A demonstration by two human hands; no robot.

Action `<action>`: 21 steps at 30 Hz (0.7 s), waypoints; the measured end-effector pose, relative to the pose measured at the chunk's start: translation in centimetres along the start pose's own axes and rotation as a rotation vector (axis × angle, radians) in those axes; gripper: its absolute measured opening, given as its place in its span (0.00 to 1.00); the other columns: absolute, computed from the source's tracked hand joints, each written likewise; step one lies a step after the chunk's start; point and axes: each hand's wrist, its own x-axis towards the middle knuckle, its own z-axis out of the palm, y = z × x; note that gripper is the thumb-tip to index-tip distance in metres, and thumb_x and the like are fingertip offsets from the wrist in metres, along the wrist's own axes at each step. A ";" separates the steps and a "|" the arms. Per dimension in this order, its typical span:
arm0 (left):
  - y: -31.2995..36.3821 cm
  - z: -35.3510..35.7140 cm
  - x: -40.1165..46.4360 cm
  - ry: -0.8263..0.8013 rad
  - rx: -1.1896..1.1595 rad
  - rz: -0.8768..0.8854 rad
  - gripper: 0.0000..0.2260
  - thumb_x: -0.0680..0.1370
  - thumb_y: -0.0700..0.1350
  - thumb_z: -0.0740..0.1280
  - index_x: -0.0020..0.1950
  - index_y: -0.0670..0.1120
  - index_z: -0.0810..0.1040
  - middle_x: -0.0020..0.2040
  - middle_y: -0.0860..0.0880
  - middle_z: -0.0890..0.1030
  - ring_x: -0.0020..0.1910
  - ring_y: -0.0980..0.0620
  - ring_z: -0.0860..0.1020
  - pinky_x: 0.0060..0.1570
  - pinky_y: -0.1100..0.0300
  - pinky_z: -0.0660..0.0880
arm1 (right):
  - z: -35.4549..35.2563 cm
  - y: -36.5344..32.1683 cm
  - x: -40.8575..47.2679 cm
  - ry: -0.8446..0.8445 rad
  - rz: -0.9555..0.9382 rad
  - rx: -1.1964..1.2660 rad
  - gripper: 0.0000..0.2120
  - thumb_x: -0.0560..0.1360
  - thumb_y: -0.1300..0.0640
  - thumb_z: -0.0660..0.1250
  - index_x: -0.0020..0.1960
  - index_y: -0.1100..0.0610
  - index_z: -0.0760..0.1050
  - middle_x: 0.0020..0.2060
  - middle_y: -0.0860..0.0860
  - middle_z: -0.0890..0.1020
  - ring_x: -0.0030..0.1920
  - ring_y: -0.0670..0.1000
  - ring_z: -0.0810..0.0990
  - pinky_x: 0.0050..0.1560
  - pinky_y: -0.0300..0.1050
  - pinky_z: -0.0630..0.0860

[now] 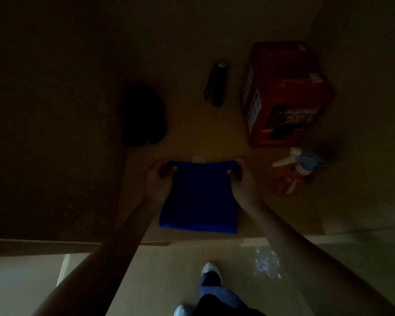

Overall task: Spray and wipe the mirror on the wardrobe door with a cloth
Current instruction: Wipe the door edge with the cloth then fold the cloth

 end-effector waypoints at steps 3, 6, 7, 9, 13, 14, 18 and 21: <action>-0.2 -0.3 -0.6 0.035 0.186 0.158 0.15 0.81 0.46 0.65 0.63 0.39 0.76 0.58 0.40 0.80 0.57 0.43 0.78 0.60 0.57 0.70 | 0.4 -0.3 -0.4 0.086 -0.028 -0.083 0.17 0.81 0.60 0.62 0.68 0.58 0.69 0.52 0.53 0.79 0.48 0.48 0.77 0.44 0.34 0.68; -1.0 -0.7 -1.3 0.181 0.677 0.551 0.19 0.81 0.52 0.58 0.65 0.43 0.76 0.62 0.42 0.79 0.60 0.43 0.77 0.64 0.50 0.69 | 0.8 -0.5 -1.4 0.166 -0.095 -0.292 0.21 0.79 0.63 0.62 0.71 0.57 0.66 0.64 0.56 0.75 0.62 0.55 0.74 0.59 0.42 0.70; -1.2 -0.3 -1.6 0.154 0.728 0.643 0.18 0.81 0.50 0.58 0.66 0.43 0.76 0.63 0.43 0.78 0.61 0.44 0.76 0.65 0.49 0.68 | 1.2 -0.6 -2.0 0.171 -0.138 -0.407 0.23 0.78 0.62 0.62 0.72 0.58 0.65 0.68 0.56 0.71 0.67 0.56 0.70 0.65 0.47 0.68; -2.0 0.9 -2.3 0.000 0.724 0.735 0.19 0.81 0.47 0.56 0.70 0.42 0.73 0.68 0.43 0.75 0.67 0.44 0.72 0.68 0.46 0.64 | 2.6 -1.1 -3.6 0.117 -0.256 -0.580 0.23 0.79 0.58 0.60 0.74 0.59 0.64 0.72 0.56 0.67 0.72 0.57 0.65 0.72 0.54 0.62; -4.3 2.0 -2.7 -0.210 0.832 0.635 0.25 0.82 0.52 0.45 0.78 0.46 0.60 0.78 0.47 0.61 0.78 0.50 0.56 0.75 0.42 0.52 | 5.5 -0.8 -5.6 -0.053 -0.278 -0.722 0.27 0.82 0.46 0.42 0.76 0.57 0.61 0.75 0.52 0.64 0.76 0.51 0.60 0.75 0.53 0.46; -4.4 1.9 -2.8 -0.219 0.839 0.613 0.26 0.82 0.53 0.44 0.78 0.47 0.58 0.78 0.47 0.59 0.78 0.52 0.54 0.75 0.45 0.48 | 5.6 -0.5 -5.7 -0.088 -0.254 -0.754 0.30 0.82 0.44 0.37 0.77 0.56 0.58 0.77 0.51 0.60 0.77 0.50 0.56 0.75 0.52 0.43; -3.9 2.0 -3.3 -0.221 0.858 0.572 0.29 0.79 0.55 0.37 0.80 0.49 0.52 0.80 0.51 0.50 0.78 0.55 0.44 0.76 0.50 0.40 | 5.3 0.0 -5.5 -0.159 -0.254 -0.820 0.34 0.77 0.42 0.29 0.79 0.53 0.44 0.79 0.49 0.46 0.78 0.48 0.43 0.74 0.51 0.34; -4.3 1.9 -4.2 -0.196 0.840 0.536 0.30 0.79 0.55 0.36 0.80 0.49 0.53 0.80 0.50 0.51 0.77 0.56 0.43 0.75 0.51 0.38 | 5.1 -0.1 -5.8 -0.178 -0.278 -0.836 0.34 0.76 0.42 0.30 0.79 0.52 0.44 0.79 0.49 0.47 0.78 0.48 0.44 0.75 0.51 0.34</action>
